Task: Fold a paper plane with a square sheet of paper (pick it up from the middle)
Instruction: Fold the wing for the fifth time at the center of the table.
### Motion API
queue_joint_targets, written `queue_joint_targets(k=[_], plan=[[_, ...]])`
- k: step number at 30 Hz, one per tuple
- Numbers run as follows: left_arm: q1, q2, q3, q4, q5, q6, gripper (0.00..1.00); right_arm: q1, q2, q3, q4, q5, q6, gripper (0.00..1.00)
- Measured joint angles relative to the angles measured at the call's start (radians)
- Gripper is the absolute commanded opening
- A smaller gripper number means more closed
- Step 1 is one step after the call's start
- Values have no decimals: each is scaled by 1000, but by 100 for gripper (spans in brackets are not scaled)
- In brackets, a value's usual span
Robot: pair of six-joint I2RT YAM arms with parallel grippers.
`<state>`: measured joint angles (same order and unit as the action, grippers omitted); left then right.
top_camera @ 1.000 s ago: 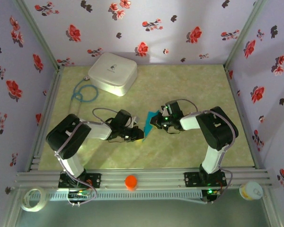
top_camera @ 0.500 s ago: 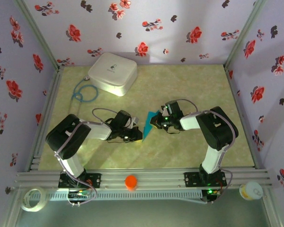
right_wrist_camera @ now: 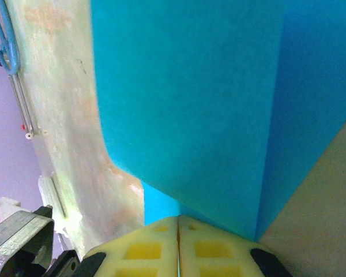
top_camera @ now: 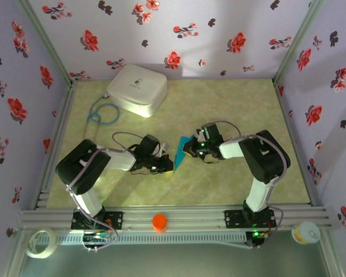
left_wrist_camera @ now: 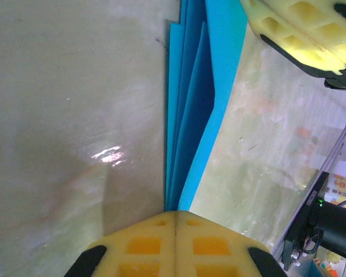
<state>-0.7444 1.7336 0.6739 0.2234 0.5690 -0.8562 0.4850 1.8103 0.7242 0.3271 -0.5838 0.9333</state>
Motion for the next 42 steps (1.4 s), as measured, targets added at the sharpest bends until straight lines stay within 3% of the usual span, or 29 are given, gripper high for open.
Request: queue_joint_targets(k=[5,7,12,21,32,42], plan=[[-4,-24,-12,-19,-18,0,10,0,0,0,-2,0,-4,10],[-5,-53,-24,-44,-27,-3,18,0,0,1,-3,0,-8,10],[-8,-142,-28,-127,-56,2,23,0,0,1,-3,0,-10,10],[-8,-134,94,-173,-48,22,2,0,0,6,-15,0,-10,10],[3,123,291,-170,-18,60,0,0,0,8,-18,0,-10,10],[19,175,287,-146,-34,77,0,0,0,8,-18,0,-10,10]])
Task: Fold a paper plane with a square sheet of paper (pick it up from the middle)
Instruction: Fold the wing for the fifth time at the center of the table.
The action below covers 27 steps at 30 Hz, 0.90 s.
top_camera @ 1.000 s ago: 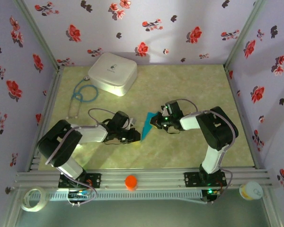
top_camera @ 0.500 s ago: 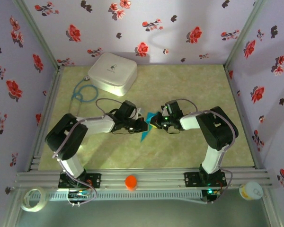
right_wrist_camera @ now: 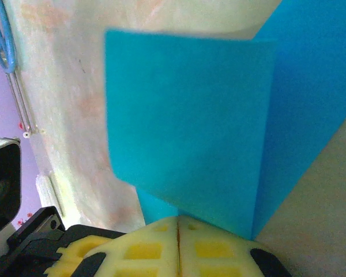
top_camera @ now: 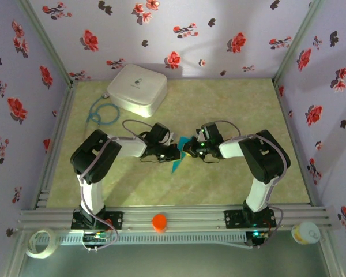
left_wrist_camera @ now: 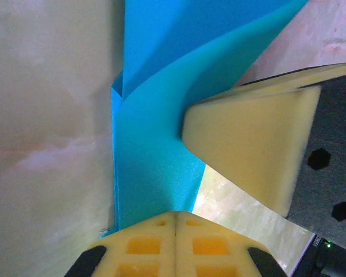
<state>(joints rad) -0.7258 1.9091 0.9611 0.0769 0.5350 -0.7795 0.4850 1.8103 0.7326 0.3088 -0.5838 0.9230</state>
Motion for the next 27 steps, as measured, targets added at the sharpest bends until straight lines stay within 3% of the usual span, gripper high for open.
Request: queue_joint_targets(k=[7,17,27], plan=[[12,-1,-69,137,51,-23,0,-4,-29,0,-52,17,-17,12],[14,-31,-151,230,90,-27,0,-32,-226,0,-195,77,-89,12],[7,-44,-169,230,91,-53,0,68,-145,31,-213,83,-112,11]])
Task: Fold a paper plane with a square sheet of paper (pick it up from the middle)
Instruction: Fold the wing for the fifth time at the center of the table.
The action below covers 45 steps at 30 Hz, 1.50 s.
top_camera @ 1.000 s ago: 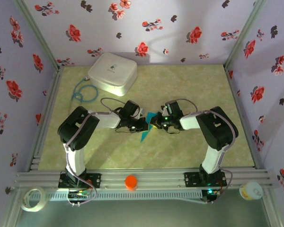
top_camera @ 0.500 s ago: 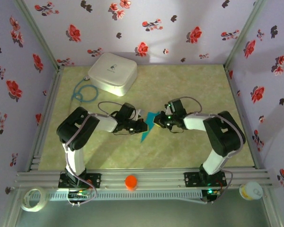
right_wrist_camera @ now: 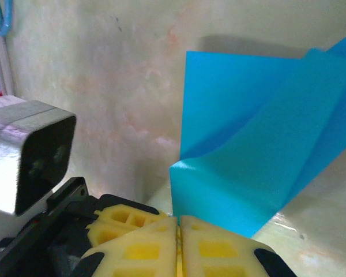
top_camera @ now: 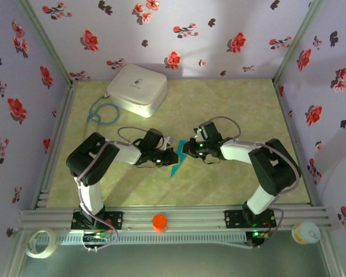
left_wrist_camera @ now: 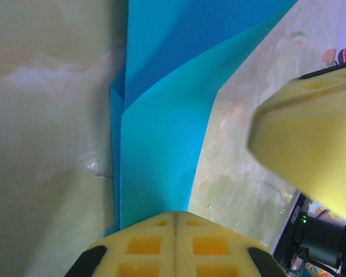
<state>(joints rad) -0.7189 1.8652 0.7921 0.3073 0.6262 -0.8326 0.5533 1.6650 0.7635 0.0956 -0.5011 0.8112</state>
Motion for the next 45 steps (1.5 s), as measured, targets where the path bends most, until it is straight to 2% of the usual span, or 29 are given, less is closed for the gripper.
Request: queue_joint_targets(k=[12,33,45], plan=[[-1,0,-1,0,0,-3,0,20,85,48,3,35,4,11],[-1,5,-3,8,9,-3,0,-116,116,40,9,24,61,12],[-2,8,-3,14,14,-3,0,-185,96,68,-67,103,117,14]])
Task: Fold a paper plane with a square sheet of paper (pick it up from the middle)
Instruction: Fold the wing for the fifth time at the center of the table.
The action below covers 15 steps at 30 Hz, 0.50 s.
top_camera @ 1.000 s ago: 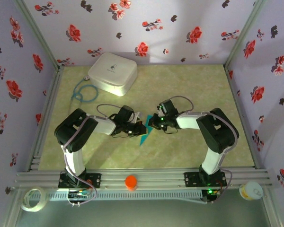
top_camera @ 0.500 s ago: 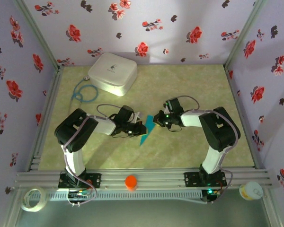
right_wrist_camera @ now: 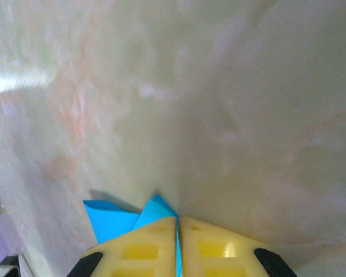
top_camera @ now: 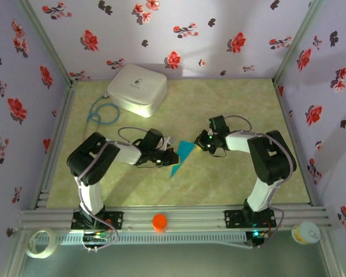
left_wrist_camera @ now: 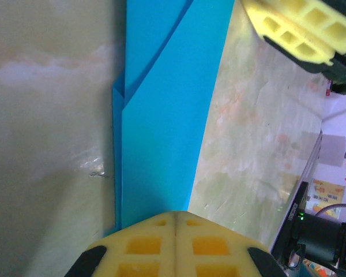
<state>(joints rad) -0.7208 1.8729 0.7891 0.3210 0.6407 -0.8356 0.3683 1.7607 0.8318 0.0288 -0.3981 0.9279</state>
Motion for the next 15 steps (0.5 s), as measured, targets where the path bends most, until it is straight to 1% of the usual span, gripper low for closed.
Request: queue_joint_targets(k=[5,9,12,15], plan=[[-1,1,0,1,0,0,0,-9,-68,0,-11,17,-3,15],[-1,1,0,2,0,0,0,20,-113,0,30,-9,-4,15],[-1,1,0,2,0,0,0,73,-93,1,65,-39,-3,14],[-1,1,0,2,0,0,0,116,-27,10,75,-56,-3,13]])
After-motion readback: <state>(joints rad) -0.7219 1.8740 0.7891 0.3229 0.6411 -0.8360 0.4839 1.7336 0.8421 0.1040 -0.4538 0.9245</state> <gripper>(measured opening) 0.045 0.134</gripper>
